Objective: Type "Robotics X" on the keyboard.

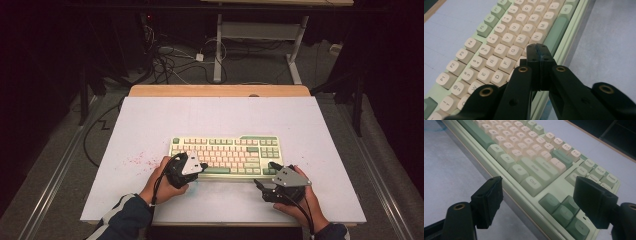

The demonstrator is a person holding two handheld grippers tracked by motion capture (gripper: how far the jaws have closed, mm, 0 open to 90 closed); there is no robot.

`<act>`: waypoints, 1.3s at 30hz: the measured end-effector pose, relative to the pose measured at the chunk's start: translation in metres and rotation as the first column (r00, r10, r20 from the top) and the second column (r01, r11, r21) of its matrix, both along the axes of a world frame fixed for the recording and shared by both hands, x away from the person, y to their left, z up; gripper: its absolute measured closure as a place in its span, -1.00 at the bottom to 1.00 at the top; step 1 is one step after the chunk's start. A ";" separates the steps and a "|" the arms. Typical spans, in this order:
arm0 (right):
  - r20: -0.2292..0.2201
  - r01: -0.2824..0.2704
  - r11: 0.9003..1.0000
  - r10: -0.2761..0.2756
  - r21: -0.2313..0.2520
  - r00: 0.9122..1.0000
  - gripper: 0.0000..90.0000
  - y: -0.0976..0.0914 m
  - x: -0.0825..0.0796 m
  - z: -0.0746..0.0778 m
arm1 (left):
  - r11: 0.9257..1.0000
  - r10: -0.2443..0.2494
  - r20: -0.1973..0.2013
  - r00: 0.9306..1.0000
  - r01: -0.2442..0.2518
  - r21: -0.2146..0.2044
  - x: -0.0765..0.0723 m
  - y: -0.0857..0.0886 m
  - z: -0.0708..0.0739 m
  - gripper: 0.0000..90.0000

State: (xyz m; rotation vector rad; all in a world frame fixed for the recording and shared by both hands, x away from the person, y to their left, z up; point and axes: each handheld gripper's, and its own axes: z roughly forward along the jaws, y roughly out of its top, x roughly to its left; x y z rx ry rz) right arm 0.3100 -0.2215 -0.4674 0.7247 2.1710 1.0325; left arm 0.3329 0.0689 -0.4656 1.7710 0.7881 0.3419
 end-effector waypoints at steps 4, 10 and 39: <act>-0.001 0.002 1.000 -0.002 -0.004 1.000 -0.46 0.000 0.000 0.000 | 1.000 -0.002 -0.004 1.000 0.002 0.010 0.000 0.000 -0.002 0.94; -0.002 0.001 1.000 -0.001 -0.009 1.000 -0.46 0.000 0.000 0.000 | 1.000 0.001 -0.011 1.000 0.000 0.029 0.001 0.000 -0.006 0.94; -0.001 -0.006 1.000 0.006 -0.012 1.000 -0.45 0.002 -0.001 -0.001 | 0.999 0.016 -0.015 1.000 -0.015 0.042 0.006 0.005 -0.008 0.93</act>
